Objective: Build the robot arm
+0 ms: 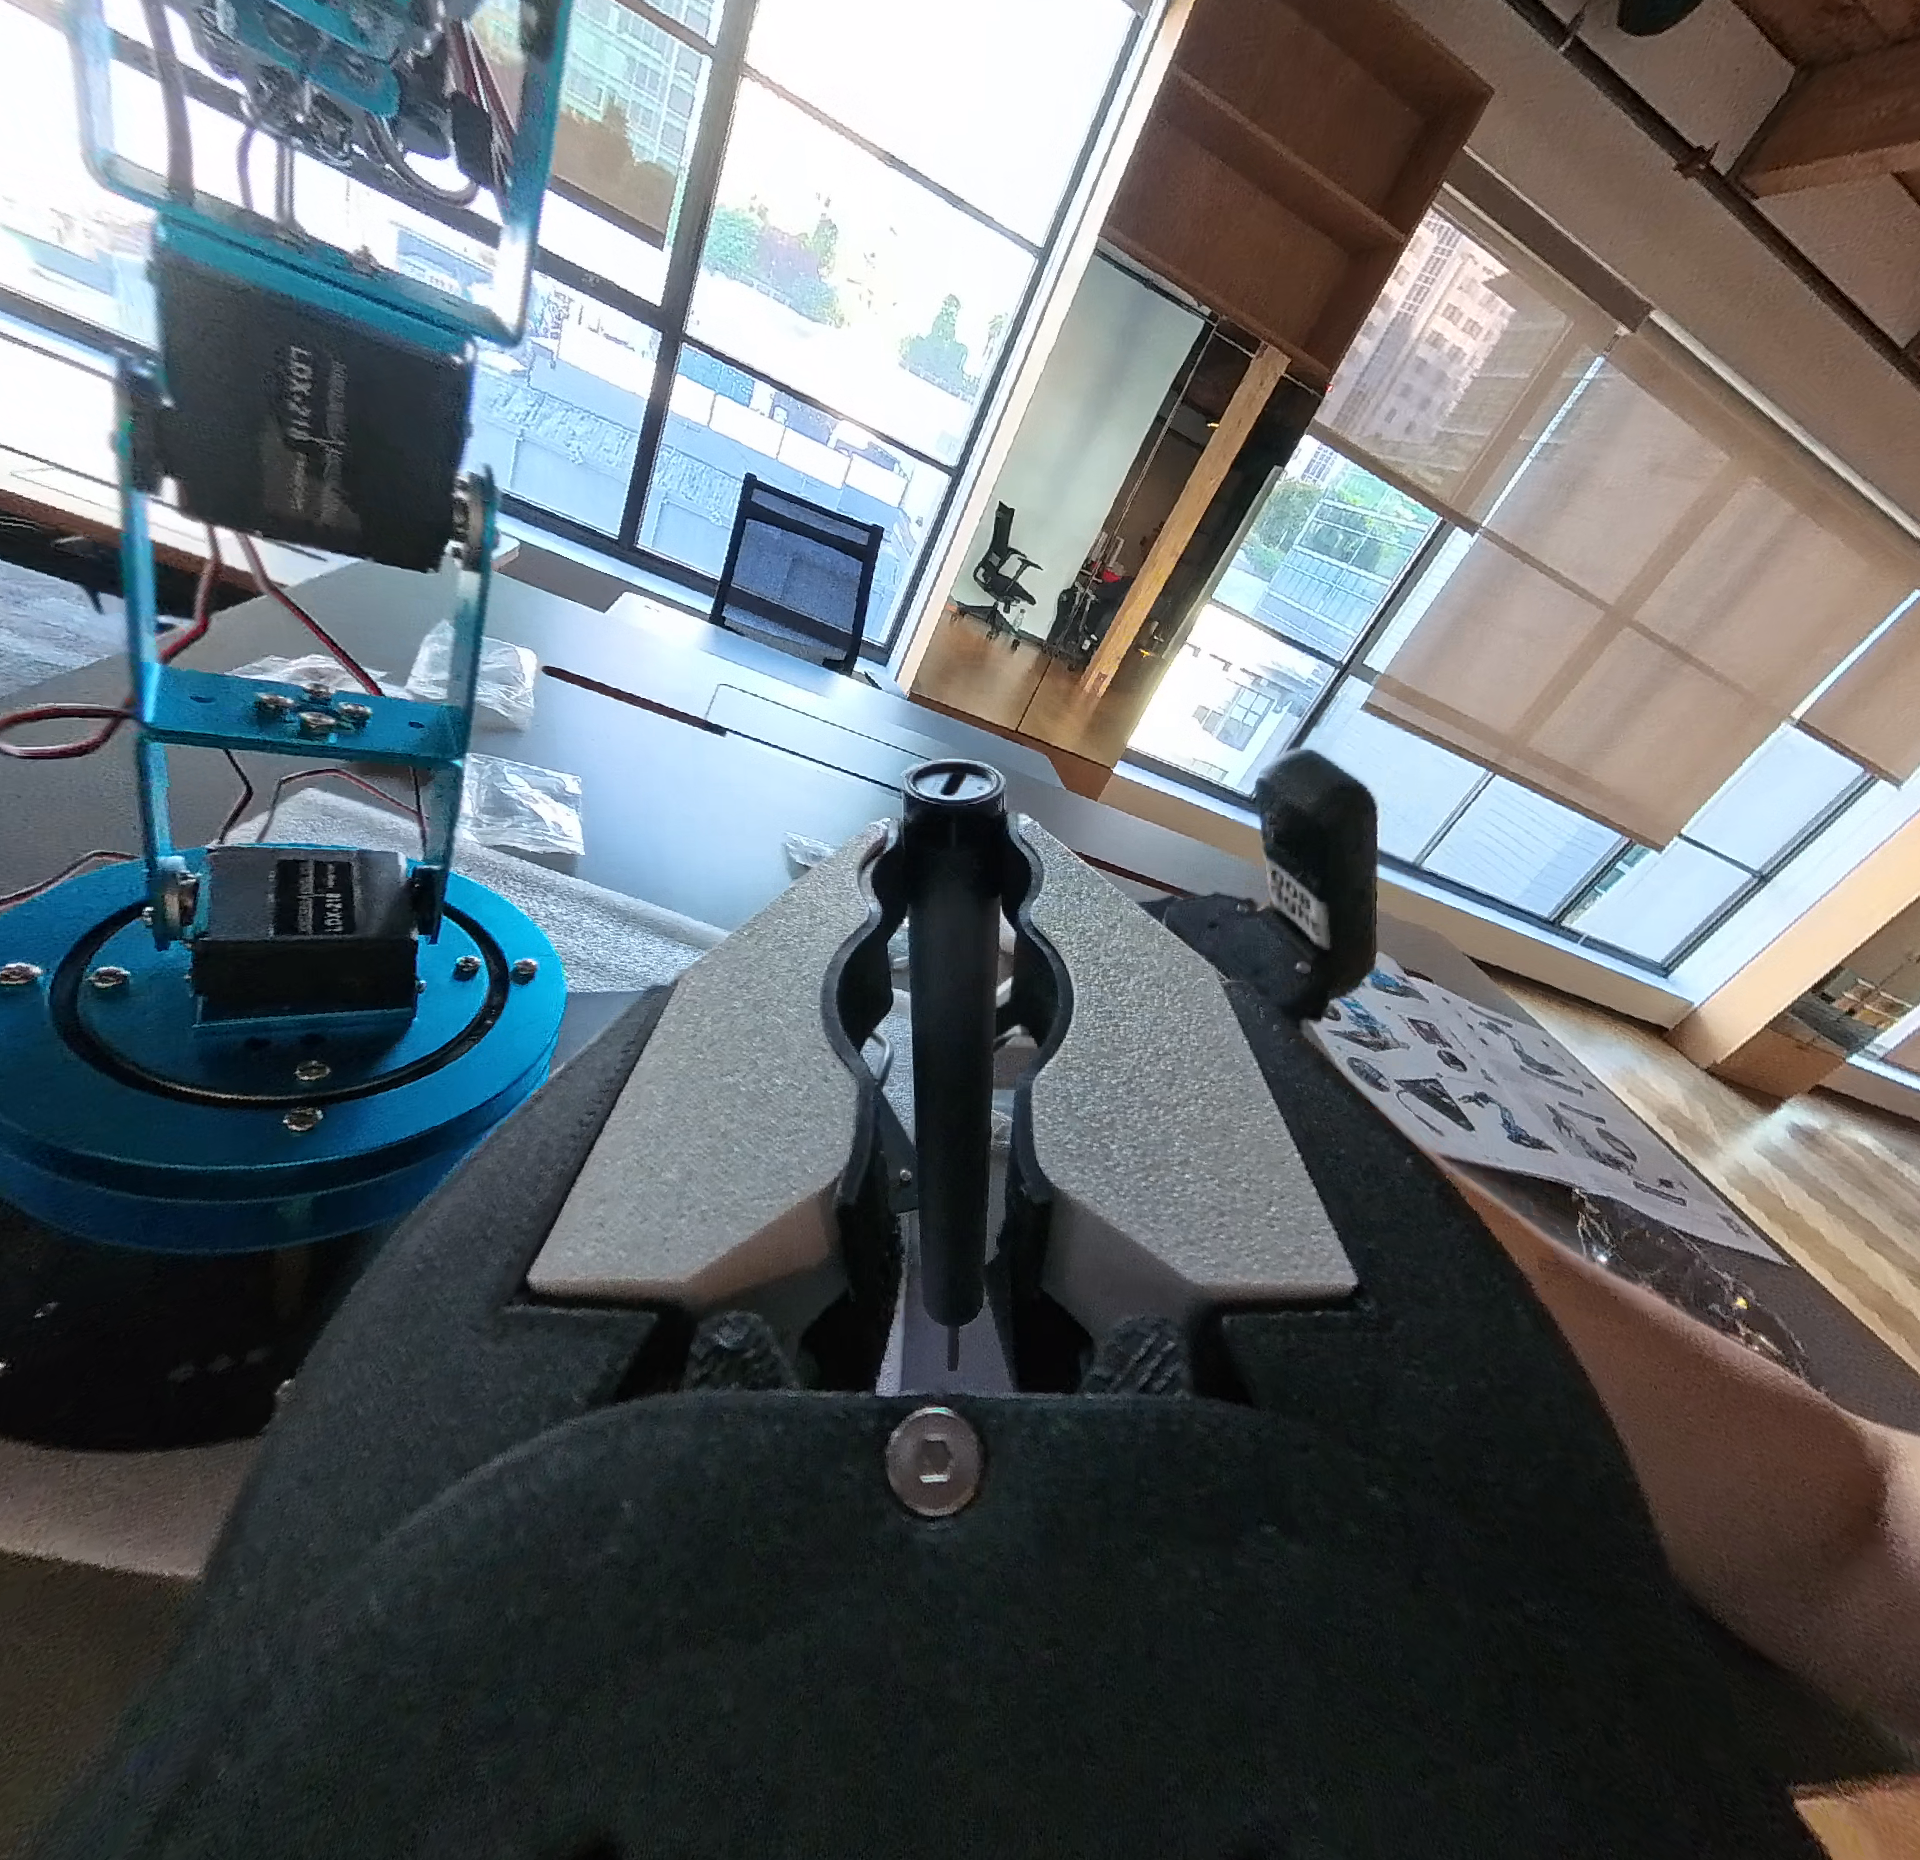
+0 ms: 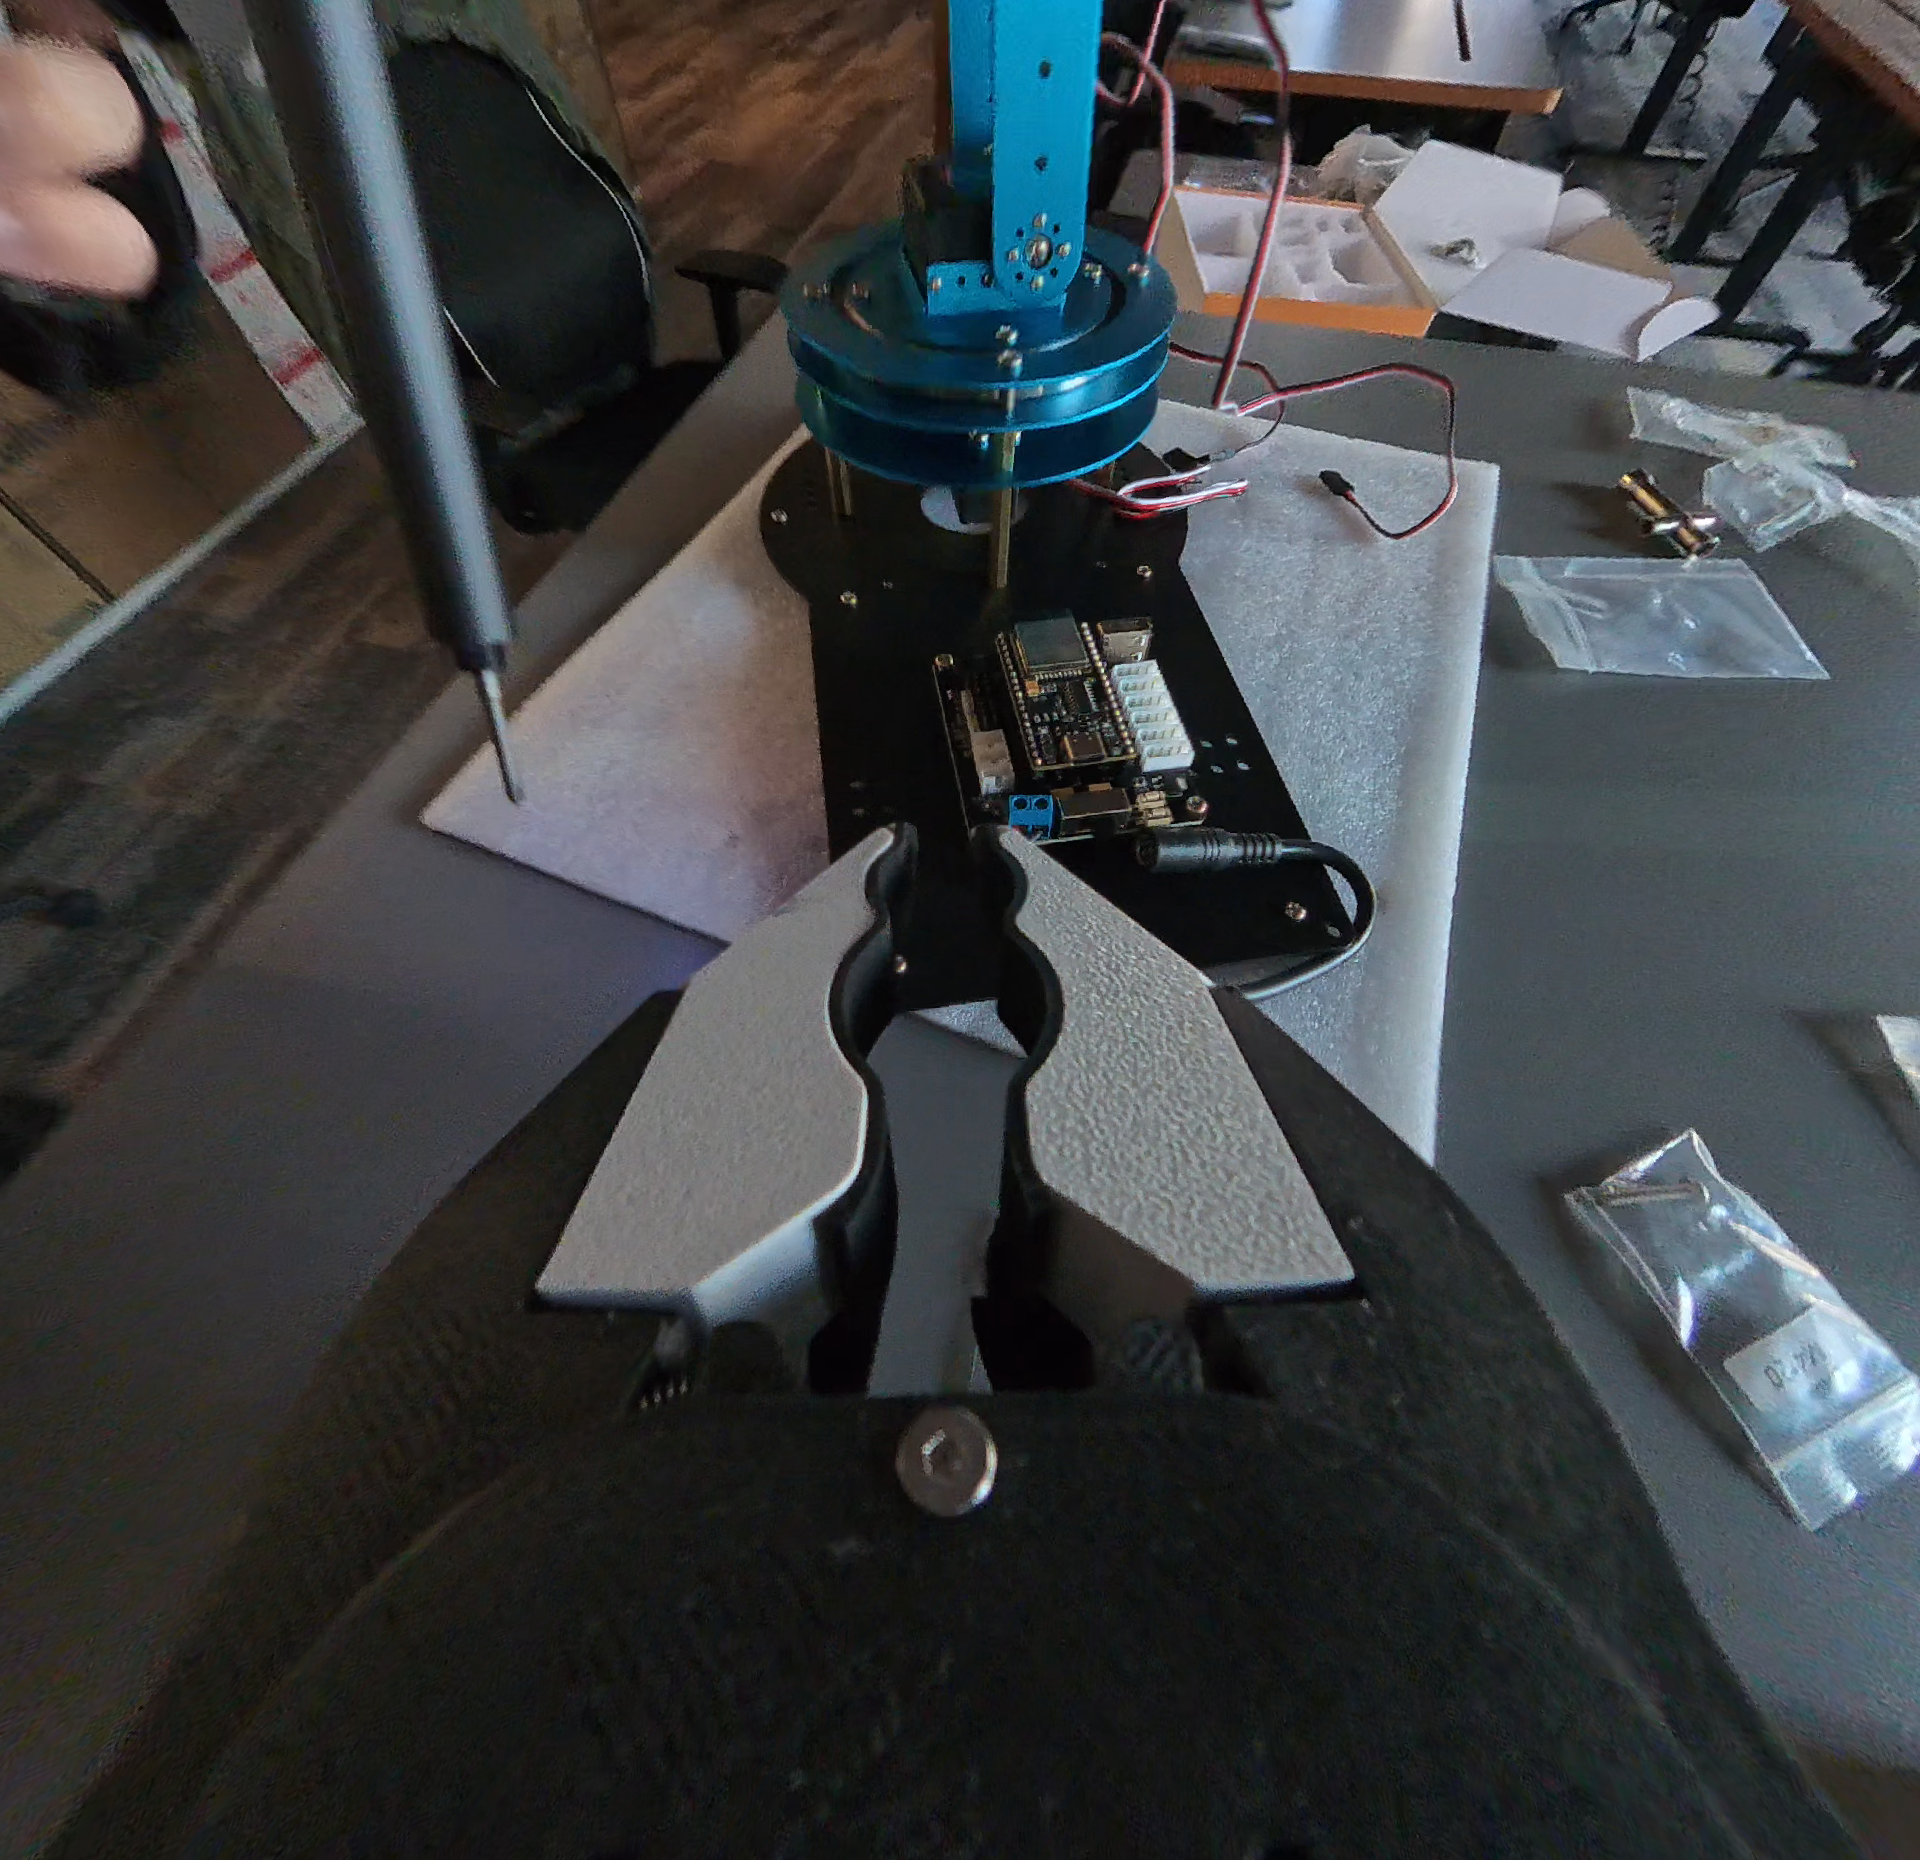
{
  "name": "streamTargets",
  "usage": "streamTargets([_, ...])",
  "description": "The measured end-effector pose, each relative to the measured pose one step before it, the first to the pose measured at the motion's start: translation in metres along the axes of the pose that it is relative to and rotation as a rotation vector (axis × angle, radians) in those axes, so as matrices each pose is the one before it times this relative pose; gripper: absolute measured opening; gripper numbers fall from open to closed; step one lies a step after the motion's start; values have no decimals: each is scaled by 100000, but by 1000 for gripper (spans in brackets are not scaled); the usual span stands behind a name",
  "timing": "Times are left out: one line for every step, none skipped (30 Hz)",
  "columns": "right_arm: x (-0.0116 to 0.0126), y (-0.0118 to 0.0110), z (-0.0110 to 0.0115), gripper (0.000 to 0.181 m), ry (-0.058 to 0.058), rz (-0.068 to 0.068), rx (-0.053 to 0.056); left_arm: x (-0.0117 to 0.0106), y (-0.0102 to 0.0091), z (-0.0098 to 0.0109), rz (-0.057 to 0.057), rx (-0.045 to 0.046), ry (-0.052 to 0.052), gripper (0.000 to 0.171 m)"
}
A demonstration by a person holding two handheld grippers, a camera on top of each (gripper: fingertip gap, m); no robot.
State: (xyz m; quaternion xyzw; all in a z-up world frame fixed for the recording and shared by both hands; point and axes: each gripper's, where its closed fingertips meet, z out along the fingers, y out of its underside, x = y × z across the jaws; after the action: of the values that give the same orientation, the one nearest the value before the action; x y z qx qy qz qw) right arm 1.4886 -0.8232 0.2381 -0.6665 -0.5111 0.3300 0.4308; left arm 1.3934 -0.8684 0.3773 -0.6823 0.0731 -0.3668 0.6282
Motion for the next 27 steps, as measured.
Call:
streamTargets([32, 290, 442, 11, 2608, -4562, -554, -109, -140, -182, 142, 419, -152, 16])
streamTargets([242, 310, 344, 11, 4646, -6350, -1046, -90, -120, -148, 86, 271, 14, 16])
streamTargets([219, 331, 291, 11, 4810, -7827, -1428, -84, -111, -123, 5, 186, 83, 16])
streamTargets([155, 380, 228, 11, 4698, -8733, -1723, -63, -112, -104, -86, 308, 114, 16])
streamTargets([77, 314, 178, 10, 4358, -8893, -1320, -57, -129, -88, -41, 451, 123, 16])
streamTargets([78, 258, 141, 10, 4292, -8320, -1220, -27, -118, -70, 18, 308, 193, 16])
streamTargets([79, 19, 63, 10, 3923, -7379, -443, -15, -83, -36, 27, 81, 295, 16])
streamTargets([-165, -214, 65, 13, 1435, -6246, 447, 11, -70, -16, 70, -12, 356, 16])
streamTargets([-26, -315, 73, 20, 1636, -4863, 497, 5, -82, 5, 144, 89, 343, 16])
streamTargets([-11, -318, 42, 20, 1316, -4229, 716, 11, -115, 10, 177, 276, 330, 15])
streamTargets([255, -151, 69, 19, 2742, -2815, 182, 12, -100, 51, 155, 270, 324, 15])
streamTargets([220, 19, 104, 20, 2227, -1560, -530, 27, -71, 71, 91, 162, 412, 15])
streamTargets([-131, -53, 117, 20, -307, -657, 264, 31, -49, 85, 19, 73, 467, 15])
streamTargets([-167, 37, 146, 21, -626, -85, -193, 22, -42, 96, -39, -2, 460, 15])
streamTargets([-111, 69, 130, 24, -262, -747, -445, 22, -30, 86, -51, -16, 449, 15])
streamTargets([-87, 25, 89, 25, -114, -863, -186, 20, -42, 81, 10, 17, 396, 15])
streamTargets([-102, 39, 68, 25, -308, -552, -125, 4, -39, 79, -7, -38, 366, 15])
streamTargets([30, 111, 89, 25, 386, -249, -615, 0, -30, 63, 6, -16, 291, 15])
streamTargets([-42, 104, 87, 25, -165, -25, -621, 7, -51, 48, 13, 65, 275, 15])
streamTargets([-52, 4, 62, 25, -232, 263, 99, -14, -29, 40, -12, 80, 249, 15])
streamTargets([-39, -12, 70, 25, -123, 302, 210, -8, -22, 26, -69, 122, 208, 15])
streamTargets([-58, 16, 82, 25, -153, 98, -167, -12, -7, 12, -98, 169, 134, 15])
streamTargets([-139, -31, 71, 25, -665, -204, 155, -45, 16, 6, -67, 94, 66, 15])
streamTargets([29, 54, 55, 25, 342, -102, -348, -50, 60, 10, -53, -112, 12, 15])
streamTargets([175, 105, 35, 25, 984, 155, -486, -46, 52, 14, -29, -197, 39, 15])
streamTargets([114, 109, 35, 25, 341, 496, -363, -43, 65, 19, -32, -200, 35, 15])
streamTargets([97, 59, 7, 25, 361, 526, 90, -51, 39, 28, -70, -118, 24, 15])
